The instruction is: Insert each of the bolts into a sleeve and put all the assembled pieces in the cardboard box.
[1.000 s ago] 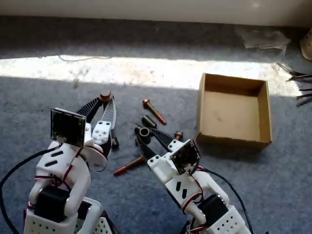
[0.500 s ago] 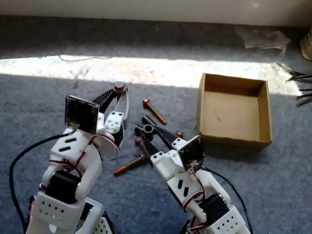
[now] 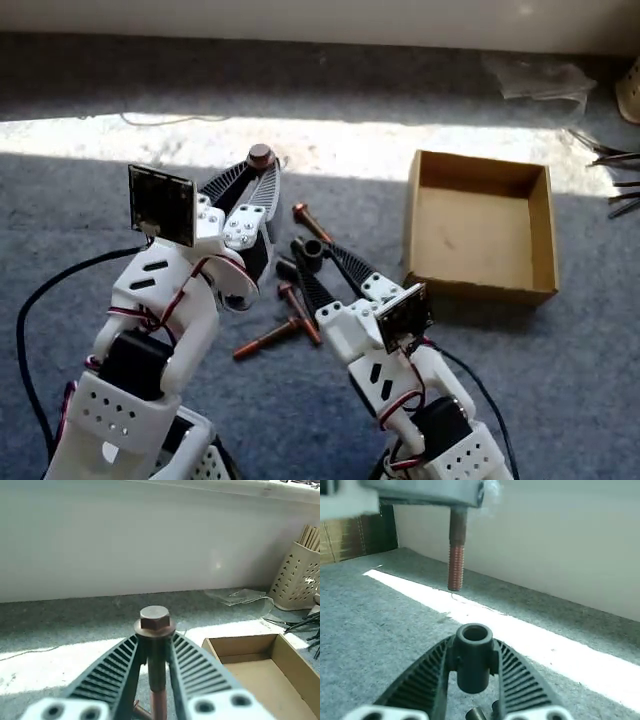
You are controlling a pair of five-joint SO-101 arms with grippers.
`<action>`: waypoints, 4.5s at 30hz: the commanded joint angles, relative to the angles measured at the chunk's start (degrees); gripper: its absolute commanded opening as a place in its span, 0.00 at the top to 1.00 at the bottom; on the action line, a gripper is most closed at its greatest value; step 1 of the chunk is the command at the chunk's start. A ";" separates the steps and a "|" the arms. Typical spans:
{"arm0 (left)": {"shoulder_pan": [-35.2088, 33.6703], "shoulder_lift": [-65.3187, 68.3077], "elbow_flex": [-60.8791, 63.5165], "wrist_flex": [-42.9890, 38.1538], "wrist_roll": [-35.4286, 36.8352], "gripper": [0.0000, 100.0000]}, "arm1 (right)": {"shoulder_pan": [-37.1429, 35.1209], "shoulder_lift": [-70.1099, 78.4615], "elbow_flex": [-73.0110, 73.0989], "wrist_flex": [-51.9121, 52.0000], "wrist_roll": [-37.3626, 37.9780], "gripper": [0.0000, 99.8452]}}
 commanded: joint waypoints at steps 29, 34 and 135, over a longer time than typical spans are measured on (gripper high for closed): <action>14.11 -16.75 12.70 -5.89 -6.42 0.99 | -2.51 -0.48 6.90 1.01 -0.62 1.00; 13.76 -16.75 12.53 -5.01 -6.42 0.99 | -2.51 -0.48 6.90 1.01 -0.62 1.00; -5.14 -33.63 15.43 12.04 -10.64 0.95 | 4.44 -0.66 6.64 3.74 6.95 1.00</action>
